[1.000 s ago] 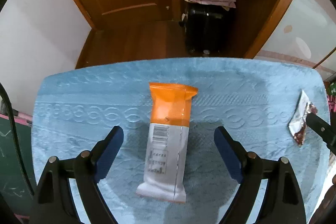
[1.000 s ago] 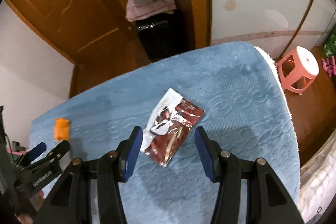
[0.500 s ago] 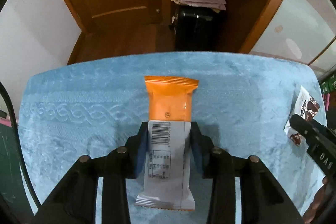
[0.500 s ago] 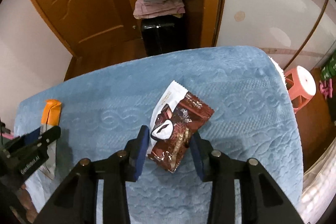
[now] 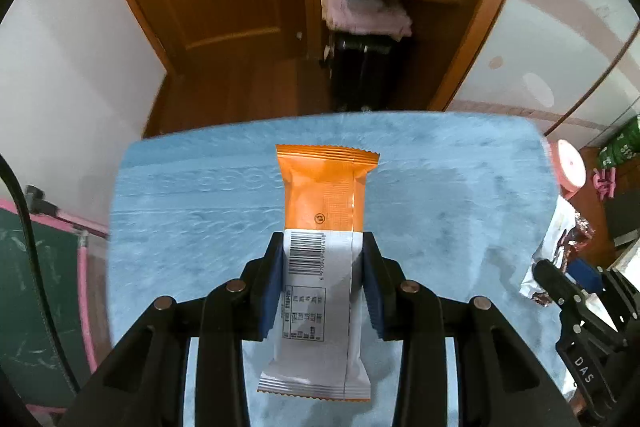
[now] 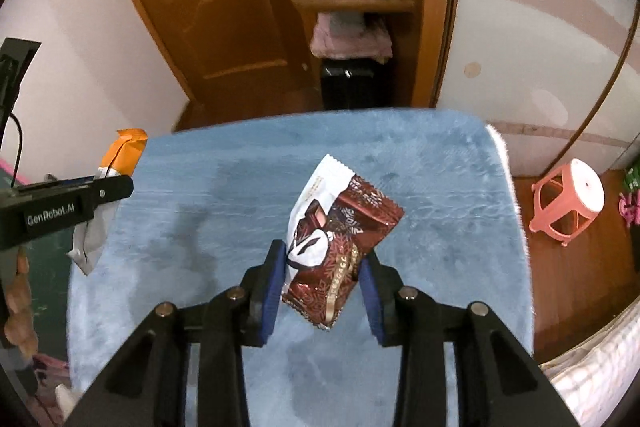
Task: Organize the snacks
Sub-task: 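Carry both snacks over the white tray and open both grippers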
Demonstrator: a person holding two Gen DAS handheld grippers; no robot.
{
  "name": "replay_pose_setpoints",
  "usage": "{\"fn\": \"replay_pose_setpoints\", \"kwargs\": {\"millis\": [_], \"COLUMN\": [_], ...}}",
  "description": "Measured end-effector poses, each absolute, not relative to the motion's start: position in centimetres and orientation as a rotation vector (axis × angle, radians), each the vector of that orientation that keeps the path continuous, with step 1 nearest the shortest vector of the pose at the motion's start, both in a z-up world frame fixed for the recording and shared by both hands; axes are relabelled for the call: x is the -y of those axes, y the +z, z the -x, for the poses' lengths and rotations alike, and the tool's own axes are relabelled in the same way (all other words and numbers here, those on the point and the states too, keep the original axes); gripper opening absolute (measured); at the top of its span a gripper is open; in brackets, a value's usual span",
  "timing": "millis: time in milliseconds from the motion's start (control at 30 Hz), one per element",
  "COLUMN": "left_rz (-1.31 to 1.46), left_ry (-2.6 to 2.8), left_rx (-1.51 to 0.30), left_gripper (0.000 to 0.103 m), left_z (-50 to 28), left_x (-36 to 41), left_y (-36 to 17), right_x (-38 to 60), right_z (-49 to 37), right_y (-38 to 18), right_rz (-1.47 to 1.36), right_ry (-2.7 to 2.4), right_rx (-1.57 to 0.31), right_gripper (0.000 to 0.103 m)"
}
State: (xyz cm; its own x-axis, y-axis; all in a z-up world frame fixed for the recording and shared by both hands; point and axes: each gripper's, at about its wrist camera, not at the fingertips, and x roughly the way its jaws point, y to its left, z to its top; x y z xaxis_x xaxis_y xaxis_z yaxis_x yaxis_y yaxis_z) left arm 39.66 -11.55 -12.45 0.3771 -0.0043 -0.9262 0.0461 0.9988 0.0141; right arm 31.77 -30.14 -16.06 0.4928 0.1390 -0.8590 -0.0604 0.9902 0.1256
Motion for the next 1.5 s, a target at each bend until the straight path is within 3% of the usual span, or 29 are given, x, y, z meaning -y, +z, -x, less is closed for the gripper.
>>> {"fn": "replay_pose_setpoints", "kwargs": {"millis": [233,533,1033,1500], "left_rz": [-0.049,-0.023,0.076,0.086], "left_ry": [-0.044,-0.125,-0.238,-0.137], "left_rx": [-1.006,-0.929,-0.892,-0.866], "left_gripper": [0.036,0.037,0.038,0.04], "left_z": [-30.6,-17.4,0.8,5.1], "left_x": [10.7,9.0,5.0,5.5], "left_y": [0.1,5.4,0.1,-4.4], "right_x": [29.3,26.3,22.5,22.2], "right_z": [-23.6,-11.5,3.6,6.6], "right_y": [-5.7,0.5,-2.2,-5.5], "right_rz": [-0.115,-0.102,-0.072,-0.114], "right_ry": [0.198,0.341,0.466,0.423], "right_rx": [-0.902,-0.803,-0.743,-0.781], "right_gripper": [0.036,0.036,0.036,0.037]}}
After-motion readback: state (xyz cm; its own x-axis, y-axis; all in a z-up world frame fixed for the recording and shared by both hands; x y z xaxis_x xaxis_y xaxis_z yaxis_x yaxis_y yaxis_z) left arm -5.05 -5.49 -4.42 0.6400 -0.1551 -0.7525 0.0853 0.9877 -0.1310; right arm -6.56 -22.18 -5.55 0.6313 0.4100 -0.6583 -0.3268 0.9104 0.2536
